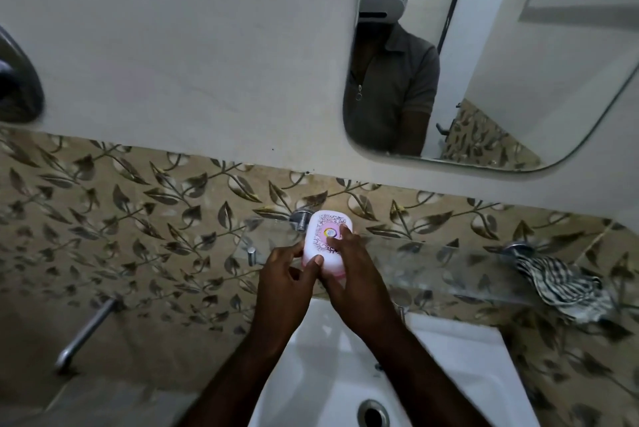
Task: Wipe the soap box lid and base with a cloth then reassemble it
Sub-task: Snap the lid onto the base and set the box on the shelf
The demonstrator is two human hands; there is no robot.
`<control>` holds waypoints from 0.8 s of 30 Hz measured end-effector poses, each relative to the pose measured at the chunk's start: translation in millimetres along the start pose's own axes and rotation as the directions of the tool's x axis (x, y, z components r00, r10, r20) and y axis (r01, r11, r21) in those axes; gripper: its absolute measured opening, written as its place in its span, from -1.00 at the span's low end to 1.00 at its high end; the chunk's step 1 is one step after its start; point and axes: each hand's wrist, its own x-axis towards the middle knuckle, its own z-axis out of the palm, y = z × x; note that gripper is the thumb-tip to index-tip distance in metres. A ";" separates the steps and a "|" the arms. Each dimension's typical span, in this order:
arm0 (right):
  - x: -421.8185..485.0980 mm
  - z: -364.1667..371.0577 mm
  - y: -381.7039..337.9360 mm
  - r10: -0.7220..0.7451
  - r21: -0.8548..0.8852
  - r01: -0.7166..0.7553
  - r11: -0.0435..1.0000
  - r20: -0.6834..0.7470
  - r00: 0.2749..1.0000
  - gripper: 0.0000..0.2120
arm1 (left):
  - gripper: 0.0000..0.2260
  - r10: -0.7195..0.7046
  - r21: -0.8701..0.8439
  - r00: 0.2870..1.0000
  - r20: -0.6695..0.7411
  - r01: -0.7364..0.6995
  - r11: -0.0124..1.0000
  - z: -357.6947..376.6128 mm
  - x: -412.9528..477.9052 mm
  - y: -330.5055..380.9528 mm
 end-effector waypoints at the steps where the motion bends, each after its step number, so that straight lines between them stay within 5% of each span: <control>1: -0.8 1.0 -1.8 -0.007 -0.004 0.007 1.000 -0.008 1.000 -0.45 | -0.75 0.002 -0.016 1.000 0.001 -0.002 1.000 -0.5 0.2 -1.9; 13: 2.6 -13.8 -7.1 -0.055 0.026 0.054 0.998 0.016 0.998 -0.46 | -0.70 0.026 -0.005 0.998 0.060 -0.026 1.000 -2.6 4.5 -9.6; 16: -4.0 -31.5 -6.5 0.041 0.073 -0.041 0.996 0.008 0.999 -0.40 | -0.57 -0.023 -0.016 0.998 -0.052 0.022 1.000 -4.6 2.9 -4.9; 19: -15.0 -55.3 1.5 0.140 0.051 -0.135 0.990 -0.109 0.984 -0.45 | -0.68 0.116 -0.069 0.978 -0.171 -0.130 0.989 -0.8 -5.8 19.4; 24: -31.7 -110.1 20.7 0.318 0.067 -0.311 0.948 -0.242 0.917 -0.59 | -0.91 0.380 -0.264 0.917 0.123 -0.339 0.903 54.7 -39.4 72.1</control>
